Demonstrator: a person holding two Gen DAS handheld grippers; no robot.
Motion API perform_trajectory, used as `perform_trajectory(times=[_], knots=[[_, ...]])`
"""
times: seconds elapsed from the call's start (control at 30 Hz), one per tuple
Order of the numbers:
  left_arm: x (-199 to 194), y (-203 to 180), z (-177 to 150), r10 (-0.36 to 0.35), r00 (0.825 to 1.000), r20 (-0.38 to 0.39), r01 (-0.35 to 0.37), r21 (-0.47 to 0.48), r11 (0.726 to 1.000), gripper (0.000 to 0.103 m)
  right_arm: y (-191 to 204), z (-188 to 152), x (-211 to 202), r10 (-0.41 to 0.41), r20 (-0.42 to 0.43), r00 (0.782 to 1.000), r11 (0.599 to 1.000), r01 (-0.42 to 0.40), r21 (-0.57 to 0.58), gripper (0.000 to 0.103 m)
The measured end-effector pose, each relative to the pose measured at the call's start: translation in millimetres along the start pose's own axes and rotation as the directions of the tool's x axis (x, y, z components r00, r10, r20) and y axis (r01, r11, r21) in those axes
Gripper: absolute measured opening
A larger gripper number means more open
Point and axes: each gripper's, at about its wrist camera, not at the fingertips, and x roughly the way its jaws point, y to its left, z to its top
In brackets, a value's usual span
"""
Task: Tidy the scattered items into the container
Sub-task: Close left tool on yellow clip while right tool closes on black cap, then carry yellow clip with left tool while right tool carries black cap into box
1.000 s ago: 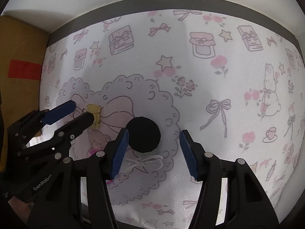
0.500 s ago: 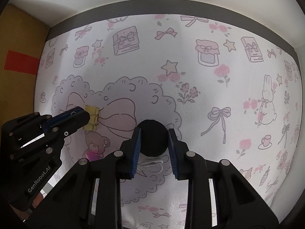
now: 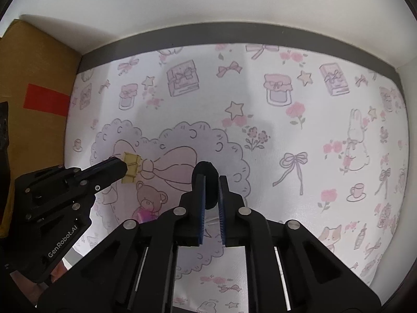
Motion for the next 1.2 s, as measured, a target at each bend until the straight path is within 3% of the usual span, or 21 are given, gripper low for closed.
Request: perform_trajectory(times=[0.77, 1.2], knots=[[-65, -10, -7, 0.017, 0.995, 0.098, -0.016, -0.008, 1.0, 0.001, 27, -21, -69, -0.033, 0.122, 0.992, 0.998, 0.039, -0.045, 0.009], [-117, -22, -14, 0.03, 0.983, 0.18, -0.034, 0.017, 0.999, 0.001, 47, -41, -112, -0.031, 0.227, 0.973, 0.998, 0.044, -0.054, 0.009]])
